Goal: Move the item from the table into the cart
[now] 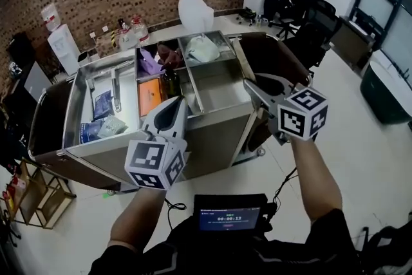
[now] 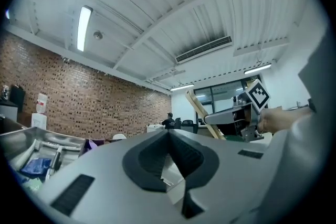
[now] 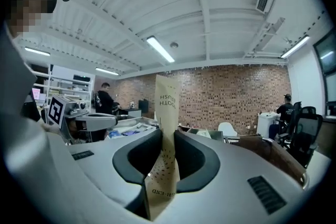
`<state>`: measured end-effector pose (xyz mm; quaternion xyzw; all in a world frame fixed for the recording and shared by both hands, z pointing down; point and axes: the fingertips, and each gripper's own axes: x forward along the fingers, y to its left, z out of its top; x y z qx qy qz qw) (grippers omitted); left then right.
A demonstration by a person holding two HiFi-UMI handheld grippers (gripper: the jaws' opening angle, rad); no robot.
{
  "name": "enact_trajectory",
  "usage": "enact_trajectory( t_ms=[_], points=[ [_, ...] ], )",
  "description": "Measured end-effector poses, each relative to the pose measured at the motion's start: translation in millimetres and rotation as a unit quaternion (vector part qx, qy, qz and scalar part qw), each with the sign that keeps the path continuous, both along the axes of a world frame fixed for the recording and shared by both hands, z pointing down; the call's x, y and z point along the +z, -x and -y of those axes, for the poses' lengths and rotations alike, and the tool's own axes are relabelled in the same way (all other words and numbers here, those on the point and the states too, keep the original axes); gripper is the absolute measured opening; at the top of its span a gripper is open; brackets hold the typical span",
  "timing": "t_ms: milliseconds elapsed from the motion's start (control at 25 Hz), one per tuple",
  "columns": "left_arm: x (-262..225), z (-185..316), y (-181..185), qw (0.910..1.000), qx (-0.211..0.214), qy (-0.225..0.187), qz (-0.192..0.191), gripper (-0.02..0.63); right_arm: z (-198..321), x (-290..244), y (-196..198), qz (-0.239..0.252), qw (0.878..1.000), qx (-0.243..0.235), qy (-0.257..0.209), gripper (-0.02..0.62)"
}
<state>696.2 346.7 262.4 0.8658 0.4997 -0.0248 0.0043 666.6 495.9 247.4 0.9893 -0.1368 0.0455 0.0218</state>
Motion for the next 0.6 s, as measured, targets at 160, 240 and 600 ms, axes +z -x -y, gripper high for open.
enact_trajectory(
  t_ms=[160,240,600],
  points=[
    [3.4,-33.5,-36.3,0.9999,-0.010,-0.007,0.008,0.005,-31.5,4.9,-51.5,0.036,0.999,-0.038,0.007,0.052],
    [1.0,-58.7,-46.0,0.9998,-0.018,-0.009,-0.001,0.006,-50.8,2.0,-70.7,0.051,0.996,-0.064,0.023,0.052],
    [17.5,-154.1,-57.5,0.9963,-0.075,-0.017,0.038,0.005,-103.4,31.3,-124.1,0.193,0.963,-0.181,0.048,0.052]
  ],
)
